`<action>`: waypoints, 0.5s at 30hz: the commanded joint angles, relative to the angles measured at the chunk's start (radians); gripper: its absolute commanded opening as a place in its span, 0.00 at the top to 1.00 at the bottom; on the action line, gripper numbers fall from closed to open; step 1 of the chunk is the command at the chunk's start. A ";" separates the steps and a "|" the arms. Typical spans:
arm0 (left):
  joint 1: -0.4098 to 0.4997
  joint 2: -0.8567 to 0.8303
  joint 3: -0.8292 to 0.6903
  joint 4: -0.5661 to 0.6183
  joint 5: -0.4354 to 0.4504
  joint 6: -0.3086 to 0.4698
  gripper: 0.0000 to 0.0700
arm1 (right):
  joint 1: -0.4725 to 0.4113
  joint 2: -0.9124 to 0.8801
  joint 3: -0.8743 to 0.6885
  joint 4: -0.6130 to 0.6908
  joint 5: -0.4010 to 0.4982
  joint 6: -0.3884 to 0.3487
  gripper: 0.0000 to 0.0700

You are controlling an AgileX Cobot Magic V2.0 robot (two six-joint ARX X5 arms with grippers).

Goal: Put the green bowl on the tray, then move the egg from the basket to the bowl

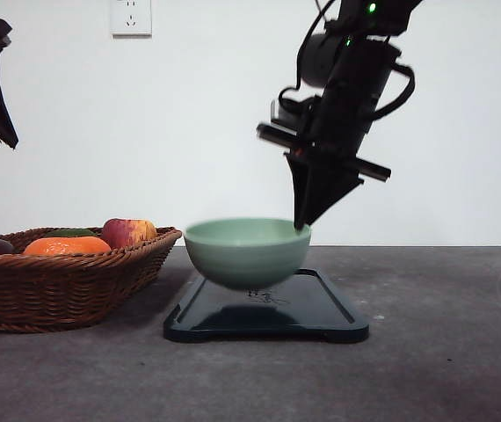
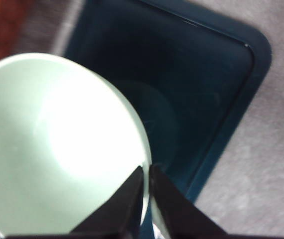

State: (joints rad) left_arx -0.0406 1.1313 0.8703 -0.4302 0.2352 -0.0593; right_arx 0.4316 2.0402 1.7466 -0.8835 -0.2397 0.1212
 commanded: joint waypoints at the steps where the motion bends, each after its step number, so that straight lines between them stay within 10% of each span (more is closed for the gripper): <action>1: -0.001 0.006 0.021 0.008 0.002 0.014 0.50 | 0.009 0.029 0.028 0.012 0.009 0.011 0.99; 15: -0.001 0.006 0.021 0.006 0.002 0.014 0.50 | 0.010 0.045 0.028 0.000 0.030 0.009 0.79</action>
State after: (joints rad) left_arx -0.0406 1.1313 0.8703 -0.4301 0.2352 -0.0593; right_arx 0.4339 2.0602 1.7471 -0.8851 -0.2082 0.1215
